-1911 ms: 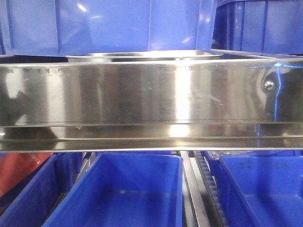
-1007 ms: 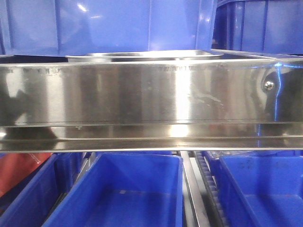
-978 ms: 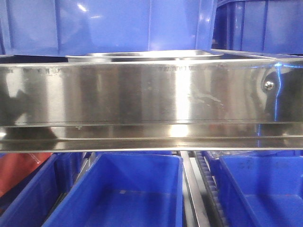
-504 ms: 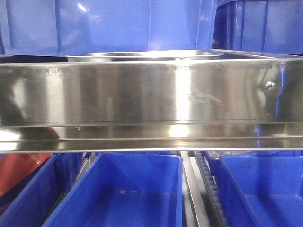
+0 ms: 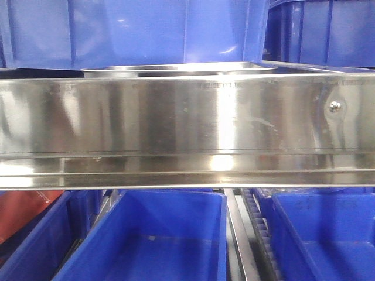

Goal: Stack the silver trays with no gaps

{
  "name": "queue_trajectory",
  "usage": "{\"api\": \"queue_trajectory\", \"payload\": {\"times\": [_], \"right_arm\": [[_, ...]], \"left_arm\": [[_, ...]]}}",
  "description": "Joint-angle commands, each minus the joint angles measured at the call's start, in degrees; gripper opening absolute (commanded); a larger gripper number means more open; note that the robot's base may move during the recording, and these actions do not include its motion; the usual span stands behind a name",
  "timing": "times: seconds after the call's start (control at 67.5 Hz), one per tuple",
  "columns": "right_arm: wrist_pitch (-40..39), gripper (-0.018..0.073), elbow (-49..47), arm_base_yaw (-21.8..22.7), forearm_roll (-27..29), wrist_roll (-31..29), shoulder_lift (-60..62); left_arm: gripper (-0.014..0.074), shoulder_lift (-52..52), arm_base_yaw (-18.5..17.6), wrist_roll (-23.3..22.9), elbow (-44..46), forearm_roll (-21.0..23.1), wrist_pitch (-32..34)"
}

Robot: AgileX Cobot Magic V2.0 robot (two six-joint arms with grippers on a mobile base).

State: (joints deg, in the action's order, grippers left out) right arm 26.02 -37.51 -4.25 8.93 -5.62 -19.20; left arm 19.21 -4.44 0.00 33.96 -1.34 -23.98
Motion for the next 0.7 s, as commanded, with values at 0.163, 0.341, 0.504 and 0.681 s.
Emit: {"api": "queue_trajectory", "payload": {"times": [0.163, 0.341, 0.504, 0.681], "right_arm": [[9.21, -0.0015, -9.71, 0.18, 0.08, -0.38, -15.42], [6.64, -0.0015, -9.76, 0.18, 0.08, -0.38, -19.23], [4.83, -0.0015, -9.76, 0.18, 0.19, -0.38, -21.08], [10.1, -0.0006, -12.19, -0.03, 3.24, 1.41, -26.96]], "left_arm": [[-0.0013, 17.06, 0.18, 0.0, 5.28, 2.28, -5.57], [-0.0013, 22.86, 0.18, 0.0, 5.28, 2.28, -1.67], [-0.0013, 26.59, 0.18, 0.0, 5.28, 2.52, 2.94], [-0.0013, 30.59, -0.37, 0.0, 7.31, 3.42, 3.11]]}}
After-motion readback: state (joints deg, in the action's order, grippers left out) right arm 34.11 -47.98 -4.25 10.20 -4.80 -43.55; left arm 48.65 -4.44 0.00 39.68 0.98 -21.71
